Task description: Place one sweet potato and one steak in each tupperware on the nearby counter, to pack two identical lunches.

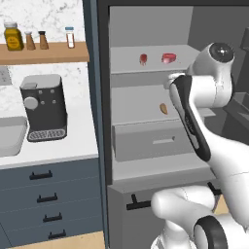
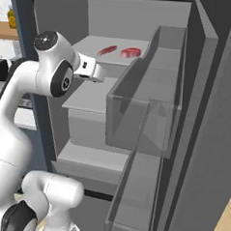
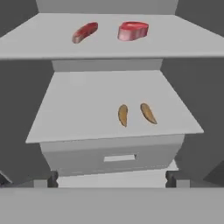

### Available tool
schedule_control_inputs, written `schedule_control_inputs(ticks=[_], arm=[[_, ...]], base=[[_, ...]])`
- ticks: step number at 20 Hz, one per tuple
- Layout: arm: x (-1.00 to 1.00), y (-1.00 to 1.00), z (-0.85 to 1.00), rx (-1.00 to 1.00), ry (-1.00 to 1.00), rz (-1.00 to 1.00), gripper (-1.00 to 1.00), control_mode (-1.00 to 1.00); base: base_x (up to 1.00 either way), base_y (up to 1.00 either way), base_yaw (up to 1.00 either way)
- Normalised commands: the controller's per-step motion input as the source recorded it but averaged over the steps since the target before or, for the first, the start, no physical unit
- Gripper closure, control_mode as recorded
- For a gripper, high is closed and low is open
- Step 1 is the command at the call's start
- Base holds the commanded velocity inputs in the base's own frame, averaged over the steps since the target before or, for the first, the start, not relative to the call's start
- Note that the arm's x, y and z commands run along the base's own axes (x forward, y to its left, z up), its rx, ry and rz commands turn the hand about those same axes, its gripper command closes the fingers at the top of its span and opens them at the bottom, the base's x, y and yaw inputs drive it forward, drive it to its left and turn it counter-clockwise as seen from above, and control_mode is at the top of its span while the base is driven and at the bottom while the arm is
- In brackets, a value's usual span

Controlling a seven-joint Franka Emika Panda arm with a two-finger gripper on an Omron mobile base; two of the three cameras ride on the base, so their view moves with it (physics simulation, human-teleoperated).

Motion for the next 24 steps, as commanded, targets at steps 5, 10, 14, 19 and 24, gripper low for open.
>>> schedule_control_inputs(ticks=[5, 10, 14, 19, 24], arm=[[0.40, -0.29, 0.82, 0.00, -0.02, -0.31, -1.00, -1.00], [0.41, -0.18, 0.10, 0.00, -0.10, -0.23, -1.00, -1.00], [0.69, -0.02, 0.00, 0.00, -0.03, -0.08, -1.00, -1.00], [1.00, -0.14, 0.00, 0.00, 0.00, 0.00, -1.00, -1.00], [0.95, -0.33, 0.00, 0.00, 0.03, 0.00, -1.00, -1.00]], base=[[0.00, 0.00, 0.00], [0.00, 0.00, 0.00], [0.00, 0.00, 0.00], [0.00, 0.00, 0.00], [0.00, 0.00, 0.00]])
